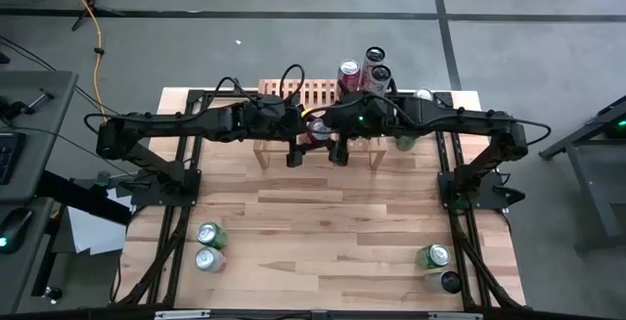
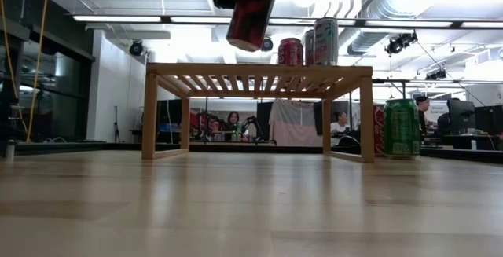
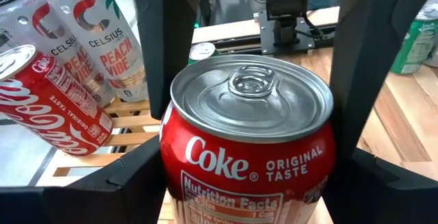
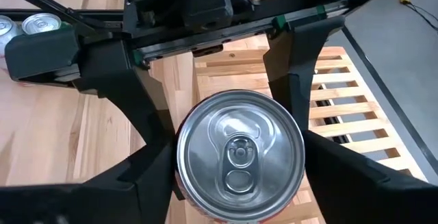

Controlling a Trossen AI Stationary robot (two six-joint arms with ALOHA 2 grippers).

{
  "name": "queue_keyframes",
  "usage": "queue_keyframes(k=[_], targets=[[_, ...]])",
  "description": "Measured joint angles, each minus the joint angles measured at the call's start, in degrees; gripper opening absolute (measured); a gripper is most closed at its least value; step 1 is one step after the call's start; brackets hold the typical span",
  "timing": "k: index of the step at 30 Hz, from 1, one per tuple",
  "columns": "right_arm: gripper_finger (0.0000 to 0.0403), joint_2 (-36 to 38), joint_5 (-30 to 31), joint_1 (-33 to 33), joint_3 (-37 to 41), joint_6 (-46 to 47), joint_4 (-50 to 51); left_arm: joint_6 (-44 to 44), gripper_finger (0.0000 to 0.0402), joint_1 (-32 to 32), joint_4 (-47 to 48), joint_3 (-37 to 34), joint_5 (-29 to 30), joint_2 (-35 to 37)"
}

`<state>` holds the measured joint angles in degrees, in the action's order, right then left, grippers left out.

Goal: Place canned beverage on shelf
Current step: Put the left red white soda can on the shelf aligned with the other red white soda can

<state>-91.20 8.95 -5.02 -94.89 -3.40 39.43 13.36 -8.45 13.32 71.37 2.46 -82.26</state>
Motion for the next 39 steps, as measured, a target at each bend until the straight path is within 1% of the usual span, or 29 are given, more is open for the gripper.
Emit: queue_keyframes(k=[5, 13, 17, 22, 24, 27, 29, 31, 35, 39], targets=[[0.0261, 0.0, 0.1, 0.0, 0.0, 0.0, 0.2, -0.3, 0.0295, 0.0, 0.0, 0.0, 0.0, 0.0], [0.0261, 1.1, 0.1, -0.1, 0.1, -0.1, 0.7, -1.4, 0.033, 0.0, 0.2, 0.3, -0.4, 0.0], [0.0261, 2.7, 1.3, -0.3, 0.2, -0.3, 2.7, -1.7, 0.0334, -0.5, 5.4, 3.1, 0.1, 0.4], [0.0261, 4.6, 7.5, -0.9, 0.2, 0.5, 6.0, -0.2, 0.0336, -2.0, 14.1, 7.8, 1.9, 0.4], [0.0261, 5.4, 8.8, -1.6, 0.1, 4.1, 6.9, 0.3, 0.0336, -2.7, 18.8, 9.6, 4.2, 0.4], [0.0261, 5.1, 9.1, -3.2, -2.7, 14.8, 9.3, -1.7, 0.0336, -4.1, 22.4, 10.6, 7.8, 0.6], [0.0261, 4.1, 9.7, -4.4, -5.4, 21.7, 10.6, -4.1, 0.0337, -5.5, 23.0, 10.6, 8.0, 1.0], [0.0261, 2.2, 10.8, -5.4, -8.8, 26.7, 12.7, -6.5, 0.0337, -6.5, 22.7, 10.6, 7.7, 1.5], [0.0261, -3.2, 14.9, -7.6, -17.2, 31.8, 22.2, -9.5, 0.0337, -7.9, 22.3, 10.6, 6.7, 1.6], [0.0261, -9.6, 15.1, -9.6, -23.6, 35.6, 34.0, -10.8, 0.0337, -8.0, 22.3, 10.6, 6.4, 1.6]])
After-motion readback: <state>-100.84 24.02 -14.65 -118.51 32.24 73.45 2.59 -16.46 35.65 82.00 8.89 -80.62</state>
